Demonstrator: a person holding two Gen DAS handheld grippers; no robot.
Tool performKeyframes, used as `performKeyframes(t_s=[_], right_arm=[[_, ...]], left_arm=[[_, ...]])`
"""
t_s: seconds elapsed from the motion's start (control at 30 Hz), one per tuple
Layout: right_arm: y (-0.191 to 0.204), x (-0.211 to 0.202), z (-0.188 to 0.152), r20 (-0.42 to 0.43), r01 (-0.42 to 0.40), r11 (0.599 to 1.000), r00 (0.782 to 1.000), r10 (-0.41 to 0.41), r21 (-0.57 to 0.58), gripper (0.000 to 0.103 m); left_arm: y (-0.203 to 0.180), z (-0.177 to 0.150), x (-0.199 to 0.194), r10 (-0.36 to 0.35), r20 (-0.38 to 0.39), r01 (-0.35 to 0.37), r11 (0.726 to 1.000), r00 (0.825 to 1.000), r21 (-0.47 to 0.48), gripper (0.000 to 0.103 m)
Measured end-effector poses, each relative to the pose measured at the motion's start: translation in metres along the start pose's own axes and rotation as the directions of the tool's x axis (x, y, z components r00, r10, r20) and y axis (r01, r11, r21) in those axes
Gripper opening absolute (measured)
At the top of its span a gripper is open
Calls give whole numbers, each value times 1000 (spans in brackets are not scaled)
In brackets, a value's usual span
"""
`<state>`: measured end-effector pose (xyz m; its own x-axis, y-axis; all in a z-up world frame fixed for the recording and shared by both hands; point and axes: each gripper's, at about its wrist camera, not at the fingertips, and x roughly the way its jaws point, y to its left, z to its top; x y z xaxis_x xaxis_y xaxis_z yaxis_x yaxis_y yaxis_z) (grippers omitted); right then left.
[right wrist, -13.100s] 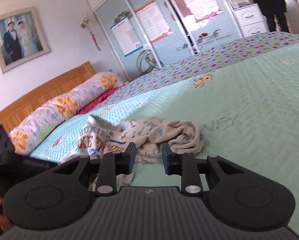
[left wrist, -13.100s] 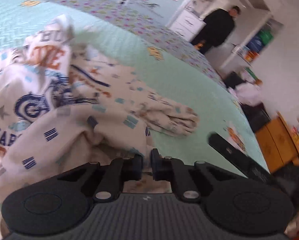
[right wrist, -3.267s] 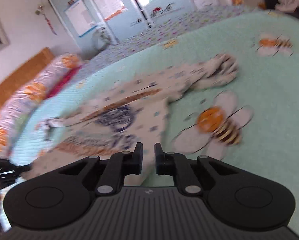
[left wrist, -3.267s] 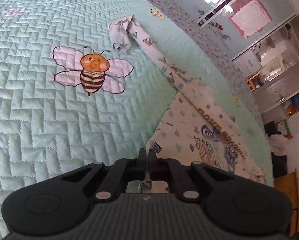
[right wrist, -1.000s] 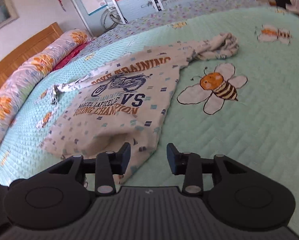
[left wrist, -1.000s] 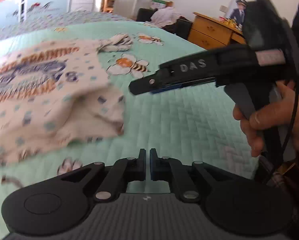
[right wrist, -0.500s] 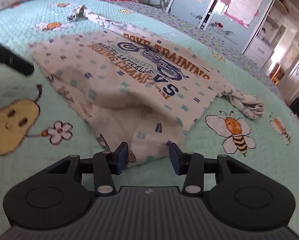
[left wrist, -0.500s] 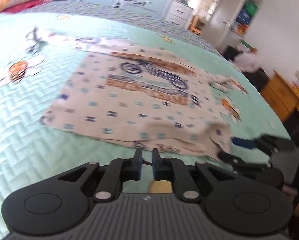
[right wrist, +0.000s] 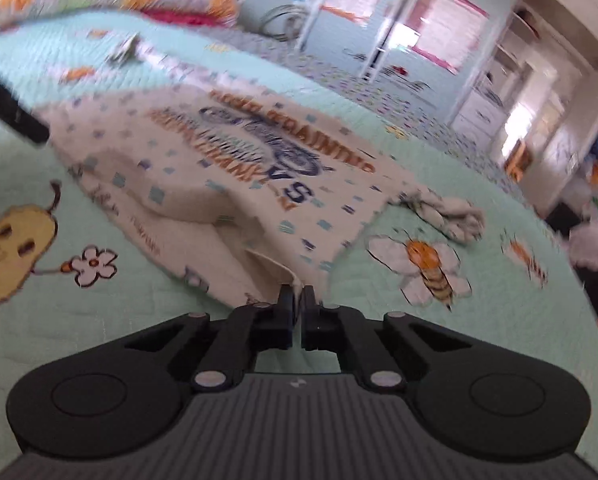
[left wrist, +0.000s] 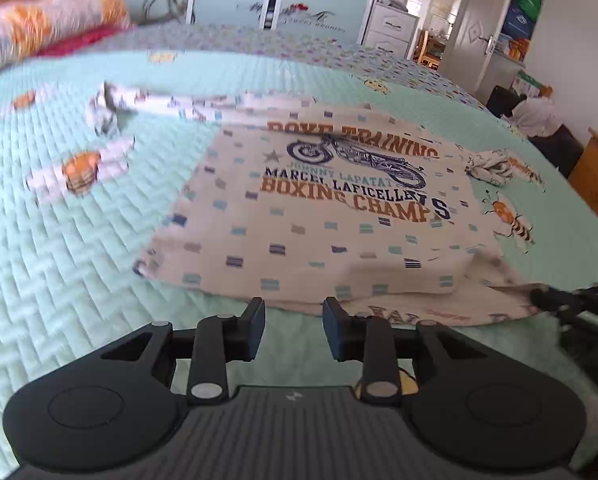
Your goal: Fold clothes
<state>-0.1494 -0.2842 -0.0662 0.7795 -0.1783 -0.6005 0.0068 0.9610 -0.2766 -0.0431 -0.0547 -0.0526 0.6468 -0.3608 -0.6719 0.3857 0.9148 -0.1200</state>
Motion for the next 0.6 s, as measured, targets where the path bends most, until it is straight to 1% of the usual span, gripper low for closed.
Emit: performKeyframes(t_s=[0.03,0.07,0.13,0.17,0.23,0.27,0.3,0.33,0.37,0.4,0.47,0.6], right_arm=[[-8,0,-2,-30,-17,999,999,18,43,2],[-13,3,-4,-72,-34,998,997,38,57,2],[-17,10,-6,-153,-68,995,985,78,71,2],[-18,9,-1,-160,-82,993,983,95,89,3],[-21,5,11,-156,-108,985,980,128,132,6],[-22,2,17,-153,-121,981,978,144,153,7],[-24,0,23,-150,-133,976,976,160,174,13],[-23,0,28,-139,-118,977,980,144,180,27],[-22,0,33,-125,-93,979,985,117,181,34],[-21,2,37,-107,-108,974,986,131,201,40],[-15,9,43,-80,-159,960,980,182,232,40],[3,21,47,-87,-217,954,967,239,208,40]], left_arm=[[-3,0,0,24,17,-24,999,1000,35,38],[-5,-1,0,45,31,-47,996,999,70,41],[-9,-2,4,67,41,-72,988,997,137,41],[-11,-3,5,67,41,-73,983,997,167,41],[-16,-3,9,55,41,-63,974,998,218,42],[-17,-3,11,60,45,-69,970,997,234,43],[-17,-2,12,66,51,-77,966,996,248,44],[-17,-2,13,72,57,-84,962,996,262,44],[-15,-3,13,77,62,-91,956,995,280,44],[-13,-4,14,85,67,-102,948,994,302,45],[-9,-6,18,108,71,-126,932,992,339,47],[1,-9,26,139,66,-154,905,988,397,47]])
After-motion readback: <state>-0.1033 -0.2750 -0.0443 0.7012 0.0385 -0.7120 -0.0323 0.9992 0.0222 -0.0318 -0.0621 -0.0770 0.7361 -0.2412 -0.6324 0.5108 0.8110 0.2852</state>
